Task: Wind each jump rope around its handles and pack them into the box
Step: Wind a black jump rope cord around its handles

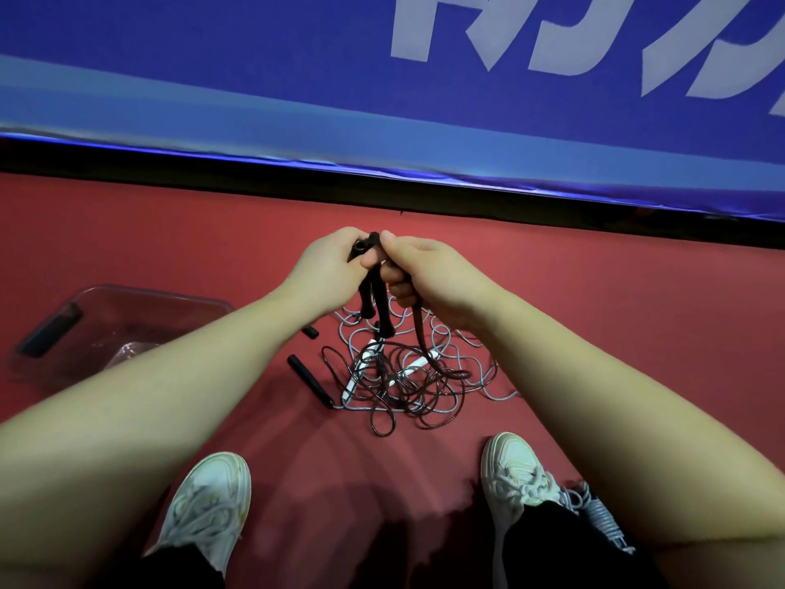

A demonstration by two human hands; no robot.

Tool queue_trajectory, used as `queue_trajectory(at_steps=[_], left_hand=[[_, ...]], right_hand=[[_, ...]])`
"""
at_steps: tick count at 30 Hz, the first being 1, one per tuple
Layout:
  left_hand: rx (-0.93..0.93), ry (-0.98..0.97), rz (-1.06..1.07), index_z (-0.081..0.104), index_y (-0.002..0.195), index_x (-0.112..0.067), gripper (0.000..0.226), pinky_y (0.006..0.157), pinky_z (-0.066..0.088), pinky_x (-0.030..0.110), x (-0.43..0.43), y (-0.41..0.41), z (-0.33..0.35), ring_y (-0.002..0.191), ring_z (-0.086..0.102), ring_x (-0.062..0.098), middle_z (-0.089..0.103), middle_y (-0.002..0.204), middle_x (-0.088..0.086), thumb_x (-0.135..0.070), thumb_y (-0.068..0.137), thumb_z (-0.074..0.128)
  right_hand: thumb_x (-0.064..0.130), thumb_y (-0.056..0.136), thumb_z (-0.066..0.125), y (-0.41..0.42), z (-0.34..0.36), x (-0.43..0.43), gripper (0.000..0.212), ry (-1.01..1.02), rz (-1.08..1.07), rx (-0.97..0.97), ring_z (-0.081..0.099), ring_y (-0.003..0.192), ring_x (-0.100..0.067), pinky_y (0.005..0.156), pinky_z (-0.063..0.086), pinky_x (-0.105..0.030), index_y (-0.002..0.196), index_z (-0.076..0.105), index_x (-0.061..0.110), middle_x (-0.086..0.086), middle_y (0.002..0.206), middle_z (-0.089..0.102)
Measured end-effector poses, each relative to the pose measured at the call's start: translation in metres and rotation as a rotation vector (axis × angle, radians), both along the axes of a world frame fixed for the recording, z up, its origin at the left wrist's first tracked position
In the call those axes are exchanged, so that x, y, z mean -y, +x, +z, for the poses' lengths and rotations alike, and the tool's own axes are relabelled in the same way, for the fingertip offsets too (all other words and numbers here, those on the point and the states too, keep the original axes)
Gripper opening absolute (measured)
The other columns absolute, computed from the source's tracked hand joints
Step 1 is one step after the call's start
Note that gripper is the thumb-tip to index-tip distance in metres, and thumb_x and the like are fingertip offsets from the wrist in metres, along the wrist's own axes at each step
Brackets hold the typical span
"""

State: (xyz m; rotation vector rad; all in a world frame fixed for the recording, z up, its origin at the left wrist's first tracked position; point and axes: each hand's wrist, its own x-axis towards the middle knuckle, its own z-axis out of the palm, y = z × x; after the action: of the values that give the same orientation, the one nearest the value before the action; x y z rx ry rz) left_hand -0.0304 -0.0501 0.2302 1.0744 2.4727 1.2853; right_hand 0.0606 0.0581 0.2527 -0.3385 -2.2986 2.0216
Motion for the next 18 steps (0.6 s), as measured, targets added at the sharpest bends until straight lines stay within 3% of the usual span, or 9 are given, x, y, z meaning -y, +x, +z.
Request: queue_trajectory(at_steps=[3, 5, 7, 10, 12, 15, 18], left_hand=[[0.011, 0.085, 0.105, 0.059, 0.102, -0.017, 0.011, 0.086, 0.048, 0.035, 0.001, -0.005, 0.000, 0.096, 0.060, 0.025, 0.061, 0.090, -0.001, -0.017, 0.095, 0.051], [0.153, 0.230, 0.160, 0.056, 0.097, -0.018, 0.008, 0.088, 0.052, 0.043, 0.004, -0.010, 0.002, 0.096, 0.063, 0.027, 0.061, 0.081, -0.006, -0.013, 0.096, 0.050], [0.268, 0.313, 0.196, 0.053, 0.096, -0.017, 0.008, 0.084, 0.055, 0.047, 0.006, -0.015, 0.001, 0.095, 0.065, 0.028, 0.061, 0.080, -0.007, -0.011, 0.097, 0.048], [0.306, 0.342, 0.190, 0.053, 0.094, -0.016, 0.010, 0.081, 0.057, 0.045, 0.006, -0.016, 0.001, 0.096, 0.066, 0.028, 0.065, 0.096, 0.008, -0.009, 0.096, 0.047], [0.318, 0.384, 0.170, 0.052, 0.087, -0.021, 0.021, 0.074, 0.059, 0.037, 0.004, -0.015, 0.001, 0.095, 0.066, 0.025, 0.066, 0.103, 0.012, -0.003, 0.095, 0.045], [0.400, 0.439, 0.153, 0.051, 0.083, -0.021, 0.029, 0.065, 0.058, 0.026, 0.003, -0.015, 0.001, 0.091, 0.067, 0.021, 0.068, 0.094, 0.007, 0.003, 0.094, 0.041], [0.425, 0.435, 0.164, 0.053, 0.085, -0.021, 0.026, 0.075, 0.058, 0.036, 0.006, -0.017, 0.000, 0.094, 0.068, 0.024, 0.068, 0.101, 0.012, 0.002, 0.095, 0.044]], right_hand=[[0.028, 0.104, 0.031, 0.003, -0.005, -0.005, 0.036, 0.063, -0.020, 0.053, 0.029, 0.050, -0.010, 0.049, 0.024, -0.021, 0.082, 0.058, 0.014, 0.004, 0.059, 0.037], [0.025, 0.103, 0.035, 0.006, -0.011, -0.009, 0.033, 0.032, -0.056, 0.094, 0.029, 0.053, -0.011, 0.050, 0.024, -0.022, 0.083, 0.059, 0.015, 0.005, 0.059, 0.039], [0.022, 0.101, 0.039, 0.008, -0.014, -0.012, 0.028, -0.113, -0.106, 0.148, 0.032, 0.054, -0.009, 0.053, 0.033, -0.021, 0.087, 0.063, 0.017, 0.006, 0.062, 0.041], [0.031, 0.101, 0.036, 0.009, -0.011, -0.012, 0.033, -0.424, -0.090, 0.257, 0.042, 0.057, -0.008, 0.071, 0.054, -0.032, 0.094, 0.066, 0.018, 0.006, 0.064, 0.041], [0.033, 0.101, 0.036, 0.007, -0.009, -0.009, 0.034, -0.507, -0.079, 0.331, 0.048, 0.055, -0.007, 0.068, 0.057, -0.030, 0.093, 0.066, 0.019, 0.007, 0.062, 0.041], [0.029, 0.098, 0.043, 0.003, -0.007, -0.007, 0.026, -0.465, -0.120, 0.373, 0.040, 0.047, -0.002, 0.050, 0.050, -0.016, 0.089, 0.065, 0.020, 0.008, 0.061, 0.041], [0.018, 0.094, 0.053, -0.001, -0.010, -0.009, 0.016, -0.360, -0.234, 0.245, 0.034, 0.050, -0.005, 0.051, 0.037, -0.017, 0.082, 0.063, 0.014, 0.006, 0.058, 0.048]])
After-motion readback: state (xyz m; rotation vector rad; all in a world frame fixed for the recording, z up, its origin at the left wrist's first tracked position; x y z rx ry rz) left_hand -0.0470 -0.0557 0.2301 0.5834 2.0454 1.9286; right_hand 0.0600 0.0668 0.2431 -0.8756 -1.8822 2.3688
